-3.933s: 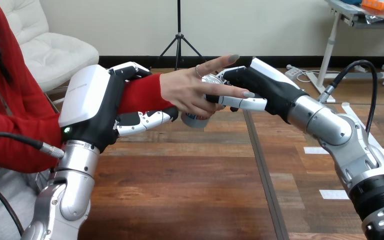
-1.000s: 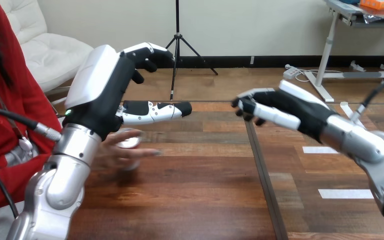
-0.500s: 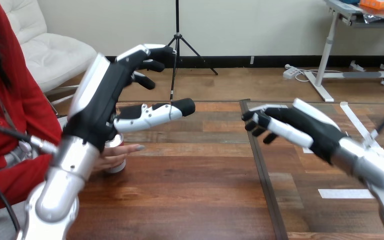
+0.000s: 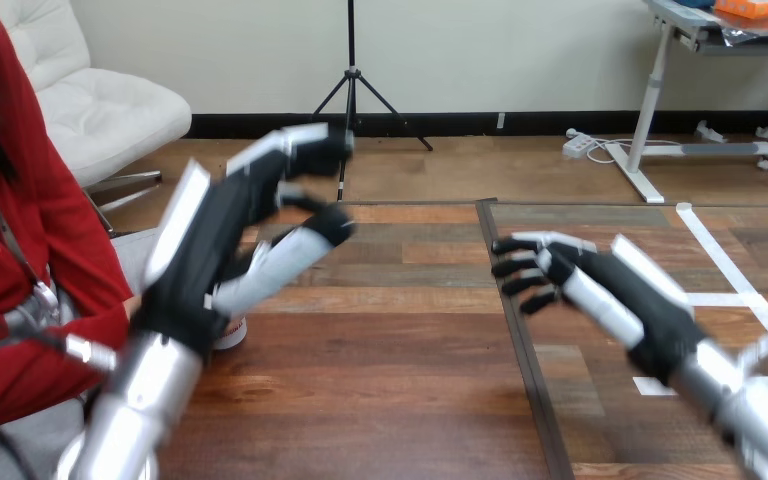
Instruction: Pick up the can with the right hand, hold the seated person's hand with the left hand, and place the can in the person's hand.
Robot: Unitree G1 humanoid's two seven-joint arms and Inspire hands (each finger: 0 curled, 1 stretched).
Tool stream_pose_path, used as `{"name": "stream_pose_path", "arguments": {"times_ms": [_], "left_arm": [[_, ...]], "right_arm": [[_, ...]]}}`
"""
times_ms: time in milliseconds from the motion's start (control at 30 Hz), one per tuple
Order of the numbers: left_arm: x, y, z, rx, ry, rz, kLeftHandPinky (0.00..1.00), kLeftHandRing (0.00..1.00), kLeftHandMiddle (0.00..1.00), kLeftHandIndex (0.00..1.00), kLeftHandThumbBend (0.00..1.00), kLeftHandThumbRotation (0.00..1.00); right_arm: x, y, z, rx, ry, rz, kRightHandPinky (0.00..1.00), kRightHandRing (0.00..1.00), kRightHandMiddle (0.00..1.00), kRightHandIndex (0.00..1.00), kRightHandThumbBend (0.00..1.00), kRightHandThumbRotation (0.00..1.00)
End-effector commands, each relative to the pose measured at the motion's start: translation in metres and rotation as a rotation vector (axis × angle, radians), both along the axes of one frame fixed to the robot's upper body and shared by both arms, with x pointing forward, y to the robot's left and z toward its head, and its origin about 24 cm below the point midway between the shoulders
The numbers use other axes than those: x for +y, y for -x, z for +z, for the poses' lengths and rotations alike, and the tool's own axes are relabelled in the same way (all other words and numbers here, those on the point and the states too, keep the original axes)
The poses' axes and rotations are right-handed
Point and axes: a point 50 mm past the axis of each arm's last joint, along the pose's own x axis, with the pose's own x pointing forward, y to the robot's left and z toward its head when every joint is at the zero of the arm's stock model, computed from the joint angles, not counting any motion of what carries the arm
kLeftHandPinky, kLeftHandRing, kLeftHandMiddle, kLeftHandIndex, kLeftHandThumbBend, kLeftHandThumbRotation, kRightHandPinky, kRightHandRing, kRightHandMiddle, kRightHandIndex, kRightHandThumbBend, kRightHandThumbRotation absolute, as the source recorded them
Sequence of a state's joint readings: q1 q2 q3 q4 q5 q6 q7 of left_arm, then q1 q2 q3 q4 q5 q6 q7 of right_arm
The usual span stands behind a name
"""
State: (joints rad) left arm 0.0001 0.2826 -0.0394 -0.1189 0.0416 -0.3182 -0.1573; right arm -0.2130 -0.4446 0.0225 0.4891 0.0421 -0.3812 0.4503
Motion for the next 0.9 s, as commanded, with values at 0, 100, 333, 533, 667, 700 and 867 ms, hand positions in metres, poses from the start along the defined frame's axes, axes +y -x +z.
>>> {"name": "stream_pose_path", "arguments": {"times_ms": [0,100,333,533,667,700,867], "left_arm": [[-0.002,0.021,0.002,-0.057,0.133,-0.033,0.57,0.74,0.75,0.72,0.76,1.0],[-0.002,0.026,-0.002,-0.039,0.15,-0.028,0.56,0.74,0.74,0.7,0.72,1.0],[-0.001,0.04,-0.017,0.019,0.211,-0.019,0.54,0.72,0.71,0.67,0.71,0.99],[0.0,0.047,-0.024,0.079,0.223,-0.009,0.59,0.73,0.71,0.66,0.69,0.96],[0.002,0.051,-0.03,0.094,0.231,-0.014,0.6,0.73,0.71,0.65,0.63,0.96],[0.002,0.052,-0.031,0.1,0.217,-0.008,0.6,0.73,0.71,0.65,0.62,0.96],[0.004,0.055,-0.033,0.118,0.187,-0.009,0.59,0.72,0.71,0.66,0.58,0.96]], "right_arm": [[0.017,0.023,0.02,-0.127,-0.326,-0.052,0.67,0.75,0.78,0.81,0.86,1.0],[0.019,0.031,0.018,-0.12,-0.382,-0.058,0.68,0.75,0.78,0.81,0.85,1.0],[0.025,0.053,0.012,-0.1,-0.484,-0.052,0.7,0.76,0.78,0.82,0.85,1.0],[0.029,0.066,0.009,-0.102,-0.523,-0.066,0.69,0.76,0.79,0.82,0.84,1.0],[0.031,0.073,0.007,-0.092,-0.551,-0.064,0.7,0.76,0.79,0.81,0.84,1.0],[0.032,0.076,0.007,-0.092,-0.558,-0.065,0.7,0.76,0.79,0.81,0.83,1.0],[0.034,0.084,0.005,-0.091,-0.587,-0.068,0.7,0.76,0.8,0.82,0.82,1.0]]}}
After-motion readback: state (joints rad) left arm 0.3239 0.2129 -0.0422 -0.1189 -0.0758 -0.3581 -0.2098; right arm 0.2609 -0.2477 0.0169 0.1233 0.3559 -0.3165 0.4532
